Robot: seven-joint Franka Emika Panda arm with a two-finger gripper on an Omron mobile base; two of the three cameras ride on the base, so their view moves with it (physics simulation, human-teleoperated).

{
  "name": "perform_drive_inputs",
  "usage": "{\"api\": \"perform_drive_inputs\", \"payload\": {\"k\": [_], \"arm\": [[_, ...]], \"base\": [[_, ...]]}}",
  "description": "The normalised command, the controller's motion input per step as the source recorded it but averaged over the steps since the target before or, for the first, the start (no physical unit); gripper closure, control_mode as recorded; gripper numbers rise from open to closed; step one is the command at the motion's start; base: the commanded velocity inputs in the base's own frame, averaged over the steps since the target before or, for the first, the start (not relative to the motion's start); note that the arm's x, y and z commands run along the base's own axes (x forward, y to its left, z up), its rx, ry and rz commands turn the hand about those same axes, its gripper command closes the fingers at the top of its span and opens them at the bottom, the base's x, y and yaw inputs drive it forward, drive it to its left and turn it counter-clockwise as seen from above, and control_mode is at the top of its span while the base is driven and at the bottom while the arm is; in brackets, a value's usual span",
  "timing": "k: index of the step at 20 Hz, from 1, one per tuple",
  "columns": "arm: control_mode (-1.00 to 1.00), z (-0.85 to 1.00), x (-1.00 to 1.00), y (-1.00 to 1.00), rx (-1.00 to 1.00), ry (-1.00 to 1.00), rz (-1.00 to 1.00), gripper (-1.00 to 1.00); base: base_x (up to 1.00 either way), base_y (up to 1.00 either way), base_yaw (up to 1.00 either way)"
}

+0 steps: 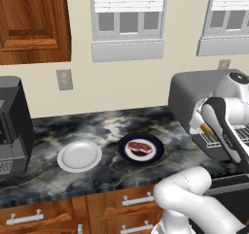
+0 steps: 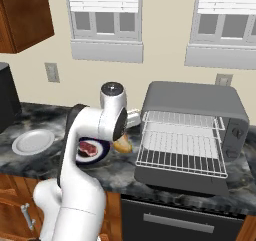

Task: Open the toaster oven door. Place the hotdog bun on the bottom rack in the toaster oven and place the steak on the top rack.

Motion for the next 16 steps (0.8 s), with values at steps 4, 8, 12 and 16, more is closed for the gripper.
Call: {"api": "perform_drive_inputs", "payload": {"k": [4,8,12,16], "arm": [[-1.00,0.16,-0.01,-0.98,0.00,0.00,0.27,1.00],[-1.00,0.04,-0.01,-0.68,-0.01,0.00,0.31,1.00],[-1.00,0.04,0.00,-0.33,-0.10,0.02,0.32,1.00],[-1.00,0.00,0.00,-0.59,-0.16,0.00,0.36,1.00]], "base": [[0.00,0.00,0.00],[0.00,0.00,0.00],[0.00,0.00,0.00],[0.00,0.00,0.00]]}}
